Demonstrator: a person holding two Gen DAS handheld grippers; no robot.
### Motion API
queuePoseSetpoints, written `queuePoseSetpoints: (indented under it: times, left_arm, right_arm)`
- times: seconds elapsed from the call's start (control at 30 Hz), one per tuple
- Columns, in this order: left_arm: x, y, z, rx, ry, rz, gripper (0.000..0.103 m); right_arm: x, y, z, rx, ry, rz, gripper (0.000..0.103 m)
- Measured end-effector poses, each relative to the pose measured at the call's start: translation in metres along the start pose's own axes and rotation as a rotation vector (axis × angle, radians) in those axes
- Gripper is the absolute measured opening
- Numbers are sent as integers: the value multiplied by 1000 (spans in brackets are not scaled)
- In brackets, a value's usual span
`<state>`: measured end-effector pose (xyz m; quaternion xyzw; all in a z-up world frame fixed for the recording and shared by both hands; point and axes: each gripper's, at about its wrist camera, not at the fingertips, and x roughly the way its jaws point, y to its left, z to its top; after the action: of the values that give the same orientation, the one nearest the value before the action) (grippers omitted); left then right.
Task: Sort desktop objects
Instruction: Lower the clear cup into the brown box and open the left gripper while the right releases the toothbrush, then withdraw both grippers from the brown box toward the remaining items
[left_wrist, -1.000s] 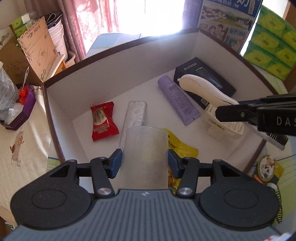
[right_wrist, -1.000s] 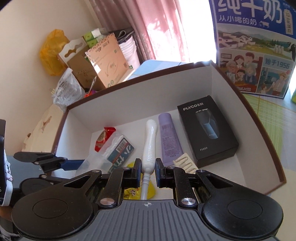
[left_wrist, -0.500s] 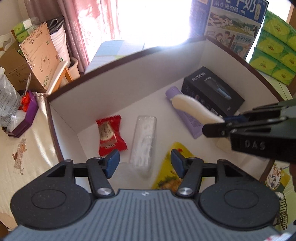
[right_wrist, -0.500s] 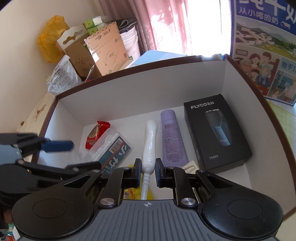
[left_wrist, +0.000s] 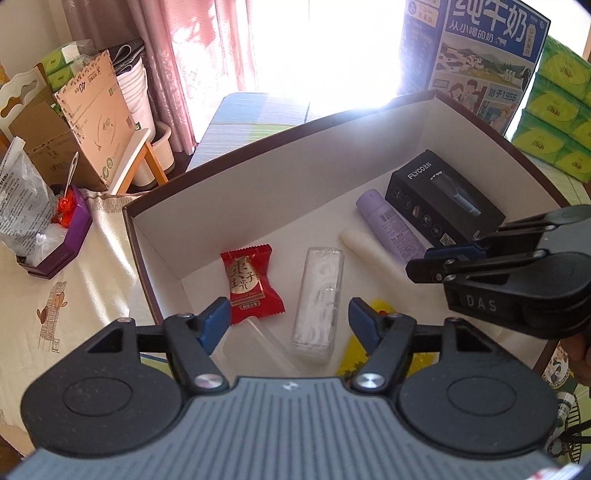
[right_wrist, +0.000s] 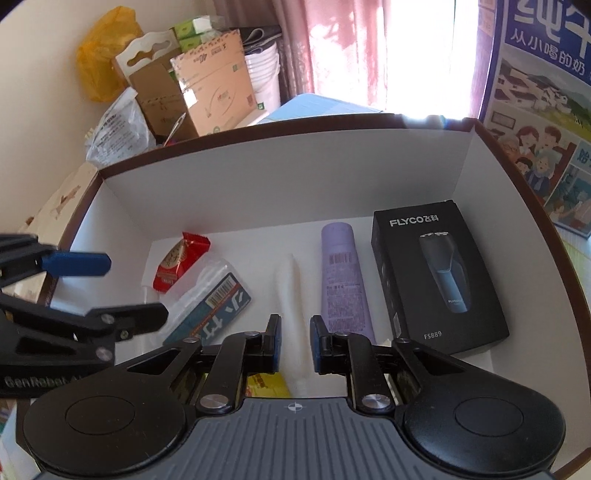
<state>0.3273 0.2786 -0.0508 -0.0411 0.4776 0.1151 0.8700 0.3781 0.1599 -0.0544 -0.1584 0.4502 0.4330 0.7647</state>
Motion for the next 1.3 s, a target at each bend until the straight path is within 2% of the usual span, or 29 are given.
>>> queuePoseSetpoints:
  times: [0.03, 0.07, 0.1, 0.23, 0.3, 0.4, 0.5, 0.8, 1.3]
  left_arm:
    - [-1, 0, 0, -2, 0, 1, 68]
    - [-1, 1, 0, -5, 0, 4, 71]
    - [-2, 1, -1, -6, 0, 6, 73]
    - [-6, 0, -1, -11, -6, 8, 79]
    - [-9, 0, -1, -14, -9, 8, 79]
    - [-14, 0, -1, -20, -18, 4, 84]
    - [-22, -2, -2, -23, -29, 4, 87]
    - [-49, -12, -7, -27, -66, 1, 89]
    - [-103, -25, -25, -44, -142, 13, 90]
  right_arm:
    - [-1, 0, -1, -8, -3, -8, 35]
    - [-3, 1, -3, -13, -12, -20, 54]
    - [-7, 1, -6, -18, -29, -35, 67]
    - [-20, 6, -11, -68, -59, -62, 74]
    - [-26, 7, -14, -91, -72, -93, 86]
    - [-33, 7, -20, -110, -83, -129, 96]
    - [-42, 3, -24, -100, -87, -132, 101]
    - [-74, -5, -33, -28, -119, -131, 101]
    - [-127, 5, -55, -2, -195, -114, 101]
